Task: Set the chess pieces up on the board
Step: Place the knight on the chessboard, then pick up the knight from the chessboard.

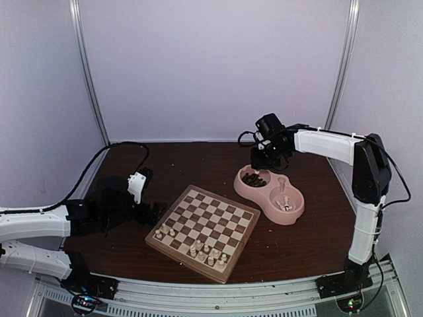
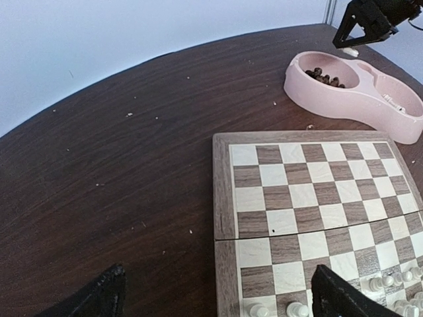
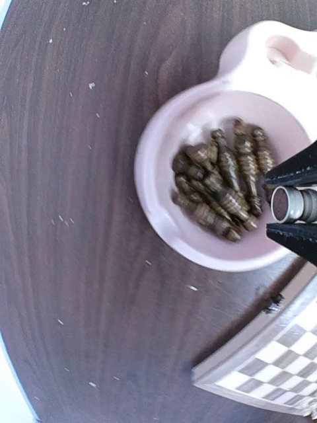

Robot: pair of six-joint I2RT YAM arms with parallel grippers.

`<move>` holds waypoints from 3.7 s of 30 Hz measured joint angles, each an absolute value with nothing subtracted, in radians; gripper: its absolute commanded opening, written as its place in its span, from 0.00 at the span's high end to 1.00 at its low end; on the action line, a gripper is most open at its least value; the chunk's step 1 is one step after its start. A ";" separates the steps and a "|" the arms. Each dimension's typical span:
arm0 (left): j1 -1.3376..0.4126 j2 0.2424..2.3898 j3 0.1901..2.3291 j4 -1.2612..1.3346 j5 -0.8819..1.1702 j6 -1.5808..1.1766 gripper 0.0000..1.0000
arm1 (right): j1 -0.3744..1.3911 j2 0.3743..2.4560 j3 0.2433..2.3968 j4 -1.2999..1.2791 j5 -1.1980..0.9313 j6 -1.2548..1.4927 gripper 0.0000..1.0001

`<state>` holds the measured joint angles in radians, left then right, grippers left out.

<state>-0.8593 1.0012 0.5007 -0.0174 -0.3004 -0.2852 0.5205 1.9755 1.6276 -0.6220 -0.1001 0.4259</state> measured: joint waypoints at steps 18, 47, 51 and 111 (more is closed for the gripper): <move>-0.859 1.016 0.519 -0.024 -0.245 -0.277 0.02 | 0.836 1.837 1.362 -0.622 -0.290 0.229 0.78; -0.859 1.018 0.535 -0.040 -0.175 -0.308 0.02 | 0.909 1.564 1.072 -0.354 -0.157 0.221 0.53; -0.859 1.015 0.535 -0.040 -0.167 -0.330 0.03 | 0.988 1.415 0.975 -0.249 0.039 0.180 0.38; -0.859 1.094 0.486 0.159 -0.186 -0.403 0.02 | 0.924 1.738 1.092 -0.258 0.022 -0.022 0.41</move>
<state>-0.8593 1.0939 0.4858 0.1585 -0.1860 -0.4026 0.9241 1.7378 1.0916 -0.2581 0.0223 -0.0223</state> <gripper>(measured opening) 0.976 0.609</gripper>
